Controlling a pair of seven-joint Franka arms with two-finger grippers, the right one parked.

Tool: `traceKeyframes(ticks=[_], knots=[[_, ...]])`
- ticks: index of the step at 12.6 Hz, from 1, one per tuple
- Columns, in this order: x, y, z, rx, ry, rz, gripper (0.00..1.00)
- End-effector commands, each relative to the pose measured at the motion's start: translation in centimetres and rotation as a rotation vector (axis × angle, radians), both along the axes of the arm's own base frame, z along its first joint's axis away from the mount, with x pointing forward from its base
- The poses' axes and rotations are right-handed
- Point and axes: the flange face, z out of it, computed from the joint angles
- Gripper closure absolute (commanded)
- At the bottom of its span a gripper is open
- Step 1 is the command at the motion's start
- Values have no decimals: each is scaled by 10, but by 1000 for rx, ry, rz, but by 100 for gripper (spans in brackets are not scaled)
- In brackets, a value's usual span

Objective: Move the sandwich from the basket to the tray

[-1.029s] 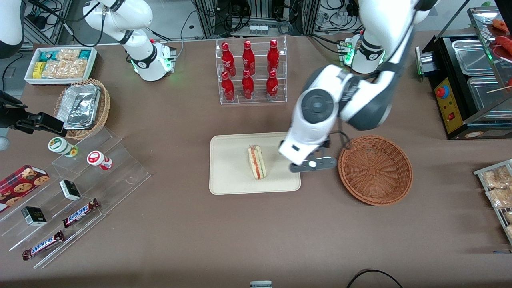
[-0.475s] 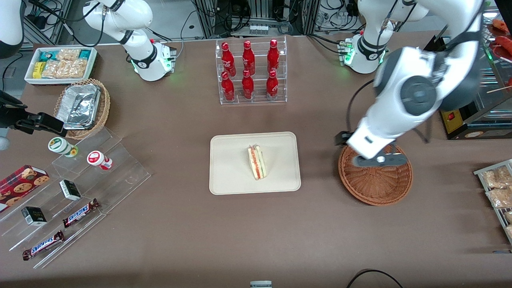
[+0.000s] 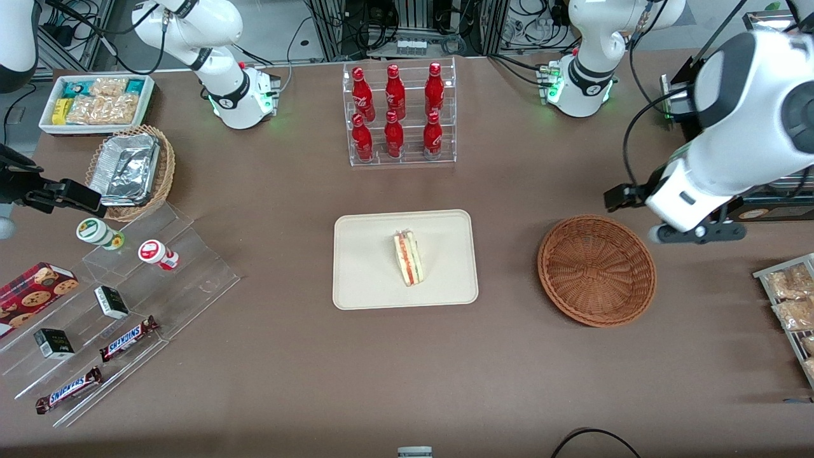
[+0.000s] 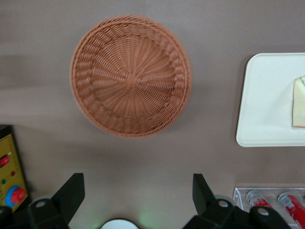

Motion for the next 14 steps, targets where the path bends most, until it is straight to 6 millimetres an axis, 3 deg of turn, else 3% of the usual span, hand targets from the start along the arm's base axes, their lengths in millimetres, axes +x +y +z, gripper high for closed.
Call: traceKeyframes(ticks=[1, 4, 8, 10, 14], knots=[[-25, 18, 32, -9, 8, -8, 0], [-39, 44, 68, 3, -7, 33, 0], [-48, 81, 92, 36, -6, 33, 0], [-49, 87, 93, 28, -15, 45, 0], [-48, 85, 68, 30, -3, 40, 0]])
